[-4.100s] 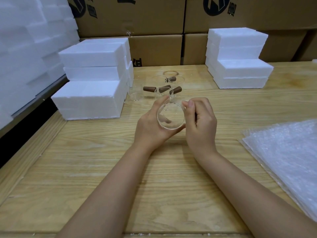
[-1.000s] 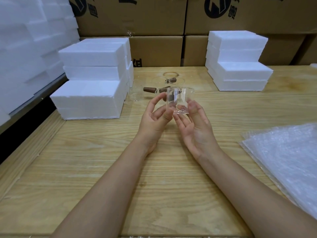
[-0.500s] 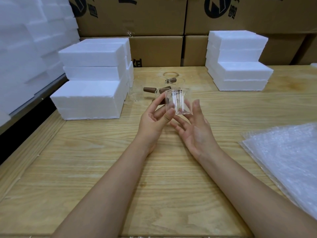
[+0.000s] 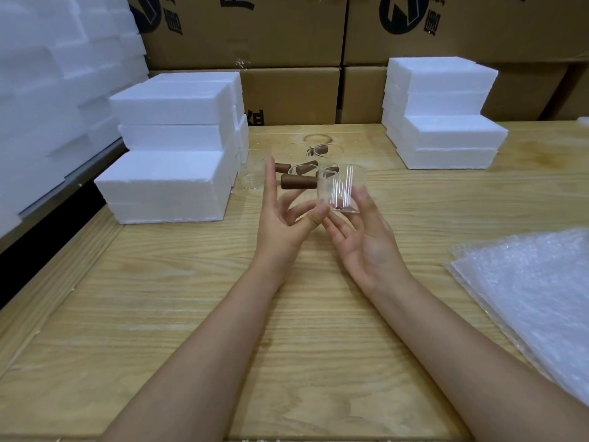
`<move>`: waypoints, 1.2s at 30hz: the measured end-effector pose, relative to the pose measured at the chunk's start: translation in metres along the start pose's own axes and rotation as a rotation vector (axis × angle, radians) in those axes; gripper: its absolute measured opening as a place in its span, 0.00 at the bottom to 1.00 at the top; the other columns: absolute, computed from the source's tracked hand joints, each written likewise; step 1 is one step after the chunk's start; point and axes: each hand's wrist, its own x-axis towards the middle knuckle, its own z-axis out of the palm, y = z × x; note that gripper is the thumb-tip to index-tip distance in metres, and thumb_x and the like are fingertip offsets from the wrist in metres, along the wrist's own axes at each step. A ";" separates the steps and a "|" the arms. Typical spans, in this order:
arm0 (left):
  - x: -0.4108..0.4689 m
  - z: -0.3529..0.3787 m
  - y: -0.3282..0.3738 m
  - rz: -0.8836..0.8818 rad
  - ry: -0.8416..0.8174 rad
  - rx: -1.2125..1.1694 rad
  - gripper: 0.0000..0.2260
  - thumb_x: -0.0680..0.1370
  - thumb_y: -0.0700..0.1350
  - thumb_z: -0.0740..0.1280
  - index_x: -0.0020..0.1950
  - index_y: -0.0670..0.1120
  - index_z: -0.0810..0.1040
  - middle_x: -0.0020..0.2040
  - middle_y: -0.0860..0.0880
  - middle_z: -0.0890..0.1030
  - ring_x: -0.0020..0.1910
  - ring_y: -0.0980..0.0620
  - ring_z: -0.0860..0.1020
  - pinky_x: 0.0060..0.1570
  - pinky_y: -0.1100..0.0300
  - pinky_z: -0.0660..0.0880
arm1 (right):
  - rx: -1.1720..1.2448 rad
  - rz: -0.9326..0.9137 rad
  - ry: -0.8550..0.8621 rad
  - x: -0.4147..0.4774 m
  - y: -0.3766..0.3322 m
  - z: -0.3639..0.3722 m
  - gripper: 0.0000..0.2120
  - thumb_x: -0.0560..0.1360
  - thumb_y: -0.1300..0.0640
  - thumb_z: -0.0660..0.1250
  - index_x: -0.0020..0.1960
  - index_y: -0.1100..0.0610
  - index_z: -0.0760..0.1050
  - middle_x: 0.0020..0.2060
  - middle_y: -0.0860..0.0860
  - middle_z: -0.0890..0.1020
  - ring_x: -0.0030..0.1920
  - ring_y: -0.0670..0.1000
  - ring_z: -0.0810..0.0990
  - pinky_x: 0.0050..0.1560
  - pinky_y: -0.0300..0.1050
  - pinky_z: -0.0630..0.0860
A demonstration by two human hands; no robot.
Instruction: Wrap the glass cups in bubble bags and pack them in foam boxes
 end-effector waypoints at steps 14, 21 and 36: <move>-0.005 0.007 0.009 -0.149 -0.057 0.002 0.16 0.72 0.44 0.69 0.59 0.41 0.79 0.56 0.46 0.82 0.55 0.55 0.81 0.57 0.63 0.76 | -0.053 0.103 -0.031 0.003 -0.001 -0.002 0.28 0.74 0.38 0.58 0.62 0.59 0.72 0.45 0.55 0.85 0.48 0.53 0.84 0.44 0.43 0.80; -0.002 0.005 0.003 -0.119 -0.063 -0.023 0.16 0.69 0.45 0.70 0.56 0.46 0.79 0.51 0.53 0.84 0.52 0.57 0.82 0.53 0.65 0.76 | -0.161 -0.041 -0.020 0.000 0.000 0.002 0.28 0.69 0.40 0.63 0.57 0.61 0.77 0.48 0.52 0.83 0.49 0.52 0.79 0.49 0.42 0.79; 0.001 0.006 0.009 -0.305 -0.048 -0.145 0.24 0.69 0.59 0.62 0.60 0.48 0.76 0.55 0.48 0.82 0.51 0.53 0.81 0.52 0.60 0.76 | -0.039 0.083 -0.019 0.002 0.000 -0.001 0.25 0.69 0.42 0.66 0.53 0.63 0.74 0.42 0.60 0.83 0.42 0.55 0.84 0.42 0.44 0.81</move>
